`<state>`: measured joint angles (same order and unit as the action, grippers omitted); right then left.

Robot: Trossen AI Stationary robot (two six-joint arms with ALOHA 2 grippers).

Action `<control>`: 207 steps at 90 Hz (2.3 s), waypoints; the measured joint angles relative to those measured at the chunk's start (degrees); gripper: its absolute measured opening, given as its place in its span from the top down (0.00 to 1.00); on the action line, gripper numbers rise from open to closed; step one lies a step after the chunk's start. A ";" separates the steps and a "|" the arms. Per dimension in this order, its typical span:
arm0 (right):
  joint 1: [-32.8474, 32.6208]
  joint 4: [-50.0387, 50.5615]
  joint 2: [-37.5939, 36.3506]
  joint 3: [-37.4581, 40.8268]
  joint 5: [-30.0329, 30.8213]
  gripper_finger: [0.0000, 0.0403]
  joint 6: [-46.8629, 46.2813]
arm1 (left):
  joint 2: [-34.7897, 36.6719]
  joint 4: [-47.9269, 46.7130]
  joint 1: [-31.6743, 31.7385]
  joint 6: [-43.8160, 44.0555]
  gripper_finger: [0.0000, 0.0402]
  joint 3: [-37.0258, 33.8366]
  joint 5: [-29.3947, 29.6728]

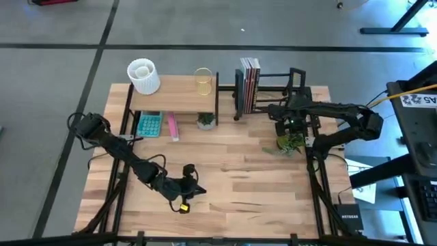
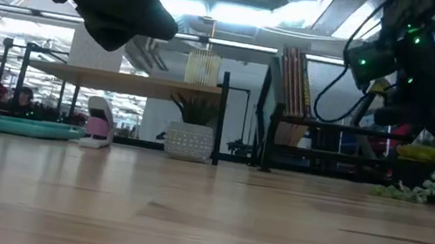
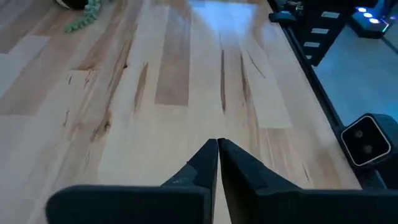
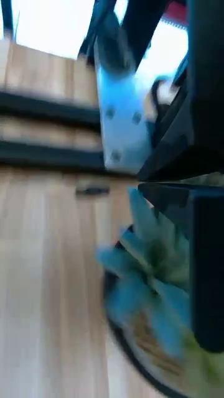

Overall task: Stock shelves
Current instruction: Put the black plant vase on the shelf

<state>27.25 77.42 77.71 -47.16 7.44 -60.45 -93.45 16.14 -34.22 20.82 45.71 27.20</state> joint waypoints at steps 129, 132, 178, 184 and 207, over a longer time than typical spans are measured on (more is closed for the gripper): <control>-62.83 2.24 1.23 -31.49 0.55 1.00 -13.71 | -4.24 20.86 5.40 -19.14 1.00 1.57 -4.99; -65.40 2.17 1.80 -30.10 -0.22 0.99 -16.74 | -5.59 20.94 6.23 -20.18 1.00 2.96 -6.90; -75.10 -9.11 7.37 -8.17 -5.66 0.32 -25.31 | -23.74 -2.73 20.01 -35.16 0.71 27.73 -18.89; -73.99 -9.31 7.34 -5.83 -5.36 0.27 -23.69 | -23.73 -2.15 22.76 -35.59 0.62 28.13 -22.00; -67.96 -14.64 7.28 0.11 -3.43 0.25 -13.45 | -26.41 1.85 31.27 -39.37 0.39 28.35 -31.14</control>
<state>-40.71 62.78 84.99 -47.05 4.01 -73.90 -119.86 17.99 -2.94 -18.55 74.06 -3.94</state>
